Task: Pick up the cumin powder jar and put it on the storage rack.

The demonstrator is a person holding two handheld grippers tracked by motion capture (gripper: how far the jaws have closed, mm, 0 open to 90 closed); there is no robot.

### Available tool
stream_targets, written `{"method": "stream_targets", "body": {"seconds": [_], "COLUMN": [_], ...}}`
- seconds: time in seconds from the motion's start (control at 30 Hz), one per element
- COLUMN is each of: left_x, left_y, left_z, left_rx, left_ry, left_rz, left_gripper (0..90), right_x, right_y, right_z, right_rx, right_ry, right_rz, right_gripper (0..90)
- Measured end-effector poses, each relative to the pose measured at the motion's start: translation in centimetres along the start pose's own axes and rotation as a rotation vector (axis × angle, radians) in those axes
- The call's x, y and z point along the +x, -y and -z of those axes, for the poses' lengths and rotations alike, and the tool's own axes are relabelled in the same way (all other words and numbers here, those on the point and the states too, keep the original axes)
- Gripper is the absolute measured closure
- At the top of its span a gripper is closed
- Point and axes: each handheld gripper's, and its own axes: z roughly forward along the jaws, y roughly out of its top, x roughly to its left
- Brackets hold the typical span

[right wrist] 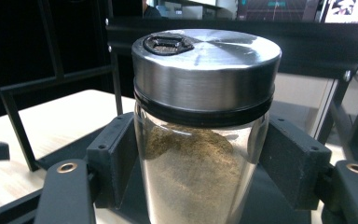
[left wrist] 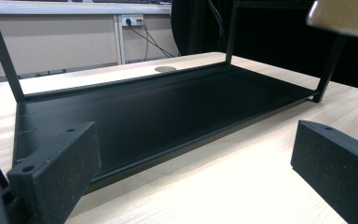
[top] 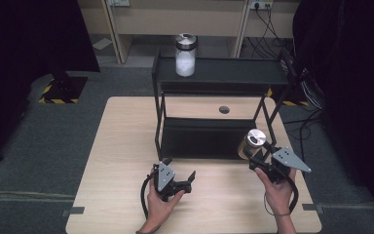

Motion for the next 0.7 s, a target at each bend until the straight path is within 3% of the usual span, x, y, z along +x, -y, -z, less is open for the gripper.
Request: {"method": "stream_targets", "body": {"seconds": [0.33,0.7], "left_x": [0.0,0.0], "left_y": [0.0,0.0], "left_z": [0.0,0.0], "left_rx": [-0.001,0.002], "left_ry": [0.000,0.003], "left_rz": [-0.001,-0.004], "left_gripper": [0.6,0.6], "right_x": [-0.3,-0.6], "right_y": [-3.1,-5.9], "right_z": [-0.4,-0.6], "right_rx": [-0.055,-0.076], "right_ry": [0.017,0.038], "right_rz": [0.013,0.032], "right_gripper": [31.0,31.0]}}
